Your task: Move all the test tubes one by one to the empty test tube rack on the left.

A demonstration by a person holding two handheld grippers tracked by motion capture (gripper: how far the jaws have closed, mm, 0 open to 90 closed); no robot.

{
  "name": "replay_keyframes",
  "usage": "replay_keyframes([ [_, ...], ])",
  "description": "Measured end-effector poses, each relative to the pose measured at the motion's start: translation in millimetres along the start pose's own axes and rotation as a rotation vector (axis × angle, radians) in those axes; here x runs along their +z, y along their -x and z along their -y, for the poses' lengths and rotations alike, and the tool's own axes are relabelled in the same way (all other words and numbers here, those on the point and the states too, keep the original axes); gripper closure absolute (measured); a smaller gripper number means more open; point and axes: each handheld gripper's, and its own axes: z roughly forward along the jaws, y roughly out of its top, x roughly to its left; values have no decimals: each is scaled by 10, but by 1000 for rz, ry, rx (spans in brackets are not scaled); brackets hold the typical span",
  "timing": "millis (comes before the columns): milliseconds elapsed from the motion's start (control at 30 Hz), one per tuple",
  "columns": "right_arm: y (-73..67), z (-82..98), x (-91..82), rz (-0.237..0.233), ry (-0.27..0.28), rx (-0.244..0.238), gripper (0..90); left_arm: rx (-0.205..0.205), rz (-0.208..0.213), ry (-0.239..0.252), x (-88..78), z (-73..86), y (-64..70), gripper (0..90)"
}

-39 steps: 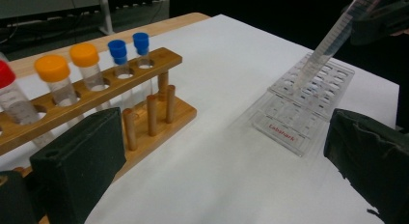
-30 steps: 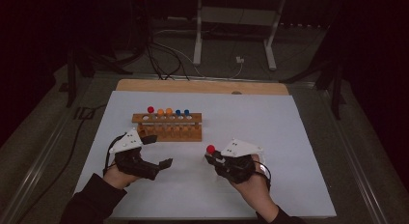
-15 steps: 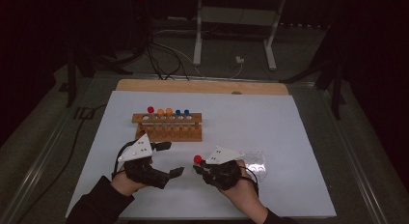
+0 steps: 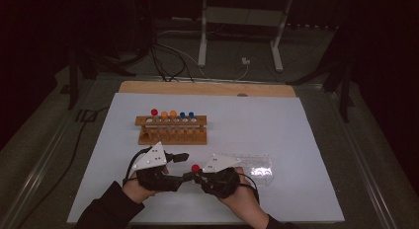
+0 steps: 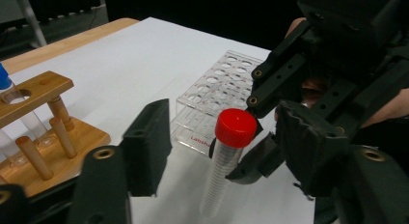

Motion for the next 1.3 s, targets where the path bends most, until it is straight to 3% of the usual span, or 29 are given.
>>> replay_keyframes([
  [533, -14, 0, 4, -12, 0, -3, 749, 69, 11, -42, 121, 22, 58, 694],
  [867, 4, 3, -18, -11, 29, -3, 728, 82, -3, -39, 81, -19, 26, 718],
  [1167, 132, 25, -179, 17, 104, 23, 480, 79, -83, -34, -108, -90, -98, 718],
  [1300, 190, 48, -228, 39, 119, 31, 313, 73, -121, -35, -207, -125, -170, 718],
])
